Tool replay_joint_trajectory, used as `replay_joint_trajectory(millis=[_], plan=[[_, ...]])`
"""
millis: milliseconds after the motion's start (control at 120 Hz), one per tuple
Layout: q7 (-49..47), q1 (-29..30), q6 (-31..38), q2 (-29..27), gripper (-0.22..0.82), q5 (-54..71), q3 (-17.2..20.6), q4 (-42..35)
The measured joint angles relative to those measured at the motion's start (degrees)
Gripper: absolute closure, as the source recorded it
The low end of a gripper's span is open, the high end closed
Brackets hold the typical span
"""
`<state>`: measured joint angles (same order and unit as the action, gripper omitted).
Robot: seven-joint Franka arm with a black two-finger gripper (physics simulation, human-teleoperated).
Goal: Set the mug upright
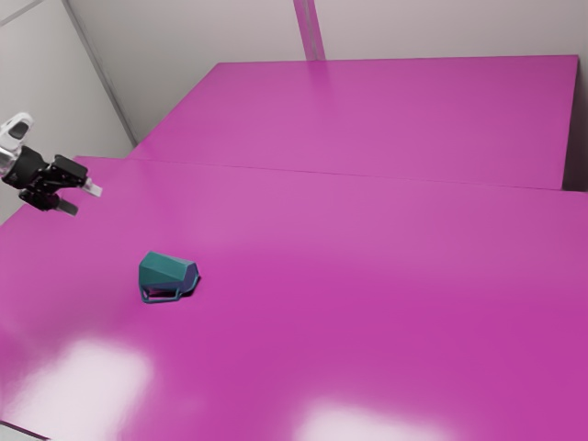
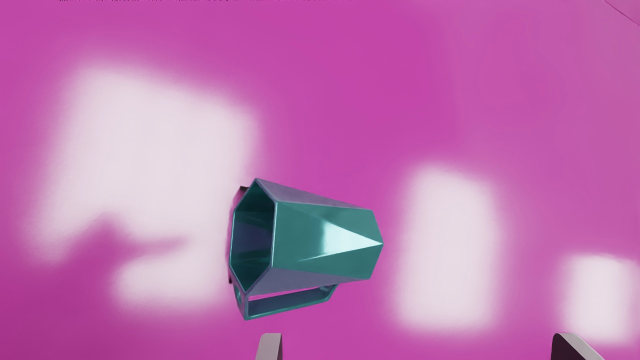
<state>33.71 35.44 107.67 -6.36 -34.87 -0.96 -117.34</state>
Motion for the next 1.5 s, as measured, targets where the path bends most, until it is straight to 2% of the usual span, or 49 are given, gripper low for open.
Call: replay_joint_trajectory(millis=[525,817,1500], plan=[[20.93,4.49,1.45,4.98,0.02,-17.11,-1.64,-7.83],[23.49,6.27,0.07,8.93,0.02,-18.72,-1.68,-8.17],[26.2,4.04,0.82,17.93,0.02,-20.7,-1.24,-5.4]])
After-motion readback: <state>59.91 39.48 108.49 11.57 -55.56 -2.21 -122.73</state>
